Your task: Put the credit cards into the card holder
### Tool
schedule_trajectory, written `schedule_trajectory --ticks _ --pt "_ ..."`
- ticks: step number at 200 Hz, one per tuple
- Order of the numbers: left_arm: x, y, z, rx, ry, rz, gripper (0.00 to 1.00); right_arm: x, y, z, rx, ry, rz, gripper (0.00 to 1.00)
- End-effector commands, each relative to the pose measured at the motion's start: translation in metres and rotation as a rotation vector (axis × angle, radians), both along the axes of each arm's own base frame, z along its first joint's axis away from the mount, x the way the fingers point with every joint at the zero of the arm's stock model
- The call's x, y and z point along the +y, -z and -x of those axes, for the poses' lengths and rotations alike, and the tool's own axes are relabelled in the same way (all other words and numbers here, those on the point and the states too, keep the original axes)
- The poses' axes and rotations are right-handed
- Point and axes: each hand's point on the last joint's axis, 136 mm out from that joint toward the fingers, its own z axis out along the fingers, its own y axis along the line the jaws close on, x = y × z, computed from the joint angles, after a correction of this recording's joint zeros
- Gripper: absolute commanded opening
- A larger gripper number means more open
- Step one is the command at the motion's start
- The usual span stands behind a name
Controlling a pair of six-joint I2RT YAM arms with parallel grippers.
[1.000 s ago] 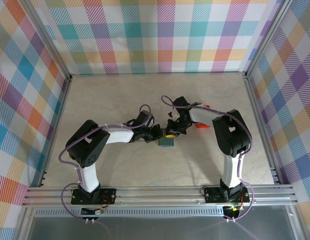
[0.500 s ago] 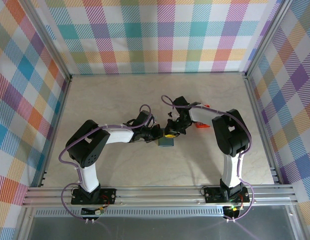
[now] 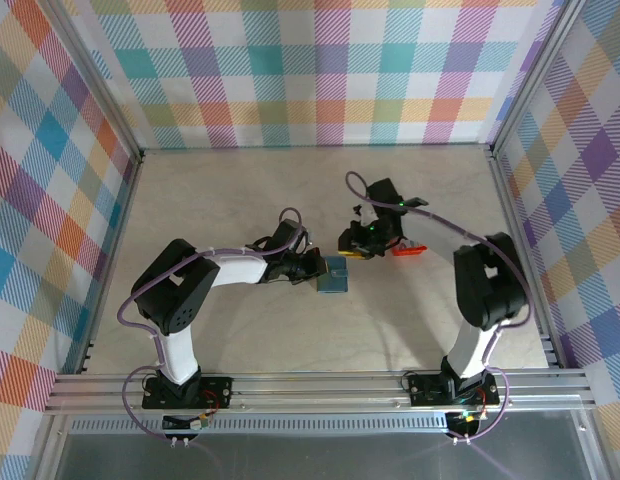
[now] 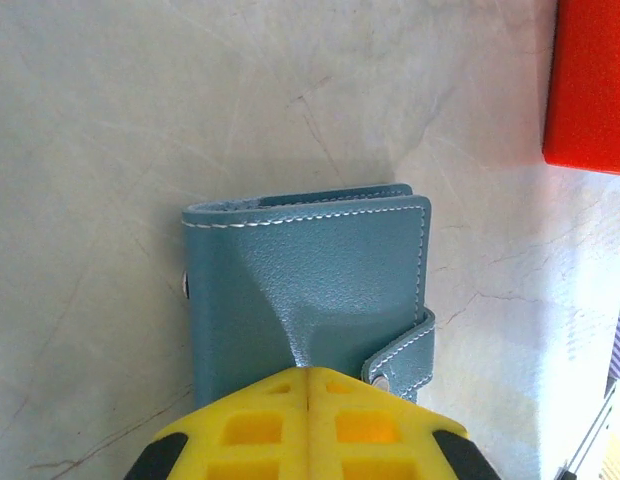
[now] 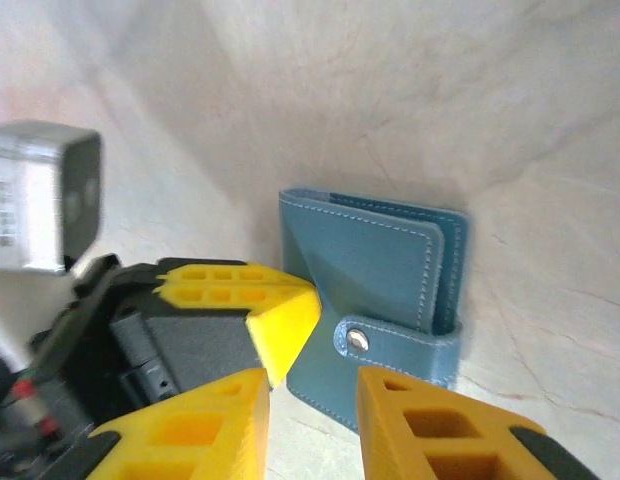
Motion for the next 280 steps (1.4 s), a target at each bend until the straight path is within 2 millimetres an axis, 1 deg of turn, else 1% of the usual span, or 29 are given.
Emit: schedule_trajectory --ticks 1,12,33,55,62,77,78,89,99,110,118,138,166,188,211,219,232,260,280 --pt "-0.004 -0.023 -0.005 -0.054 0.034 0.004 0.00 -0.014 -0.030 -0.007 -0.093 0.065 -0.111 0.29" --pt "-0.005 -0.038 -0.009 -0.106 0.044 0.014 0.01 -0.026 -0.041 -0.012 -0.157 0.102 -0.145 0.30" --pt "-0.007 -0.068 -0.015 -0.217 0.073 0.033 0.05 -0.045 -0.068 -0.021 -0.337 0.137 -0.195 0.31" --pt "-0.004 -0.096 -0.017 -0.322 0.087 0.043 0.16 -0.070 -0.085 -0.026 -0.517 0.200 -0.160 0.39" --pt "0.000 -0.103 -0.019 -0.358 0.083 0.039 0.21 -0.079 -0.090 -0.028 -0.568 0.228 -0.142 0.43" --pt "0.012 -0.117 -0.023 -0.442 0.043 0.028 0.39 -0.097 -0.098 -0.033 -0.654 0.295 -0.103 0.53" --pt "0.013 -0.118 -0.023 -0.449 0.039 0.028 0.40 -0.099 -0.095 -0.032 -0.650 0.299 -0.098 0.54" --pt "0.025 -0.128 -0.027 -0.510 -0.001 0.024 0.53 -0.112 -0.096 -0.035 -0.681 0.346 -0.060 0.67" --pt "0.038 -0.136 -0.030 -0.557 -0.042 0.019 0.65 -0.122 -0.096 -0.038 -0.705 0.373 -0.029 0.76" --pt "0.048 -0.143 -0.032 -0.600 -0.062 0.024 0.74 -0.130 -0.096 -0.039 -0.721 0.384 -0.006 0.86" --pt "0.054 -0.147 -0.033 -0.624 -0.063 0.025 0.78 -0.133 -0.098 -0.040 -0.739 0.378 0.000 0.91" --pt "0.069 -0.150 -0.033 -0.687 -0.058 -0.028 0.85 -0.146 -0.096 -0.044 -0.762 0.392 0.043 0.98" --pt "0.112 -0.154 -0.035 -0.780 -0.164 -0.134 1.00 -0.162 -0.094 -0.051 -0.790 0.409 0.068 1.00" --pt "0.151 -0.147 -0.037 -0.818 -0.248 -0.277 1.00 -0.177 -0.088 -0.058 -0.813 0.441 0.110 0.98" --pt "0.192 -0.136 -0.042 -0.783 -0.339 -0.411 1.00 -0.192 -0.079 -0.063 -0.838 0.467 0.146 0.95" --pt "0.207 -0.132 -0.044 -0.767 -0.380 -0.450 1.00 -0.197 -0.079 -0.064 -0.858 0.483 0.148 0.95" --pt "0.223 -0.128 -0.046 -0.762 -0.413 -0.494 1.00 -0.204 -0.076 -0.066 -0.869 0.502 0.163 0.95" --pt "0.266 -0.123 -0.045 -0.737 -0.541 -0.635 1.00 -0.216 -0.064 -0.072 -0.848 0.516 0.202 0.95" --pt "0.285 -0.119 -0.043 -0.743 -0.581 -0.728 1.00 -0.221 -0.061 -0.075 -0.885 0.525 0.223 0.95"
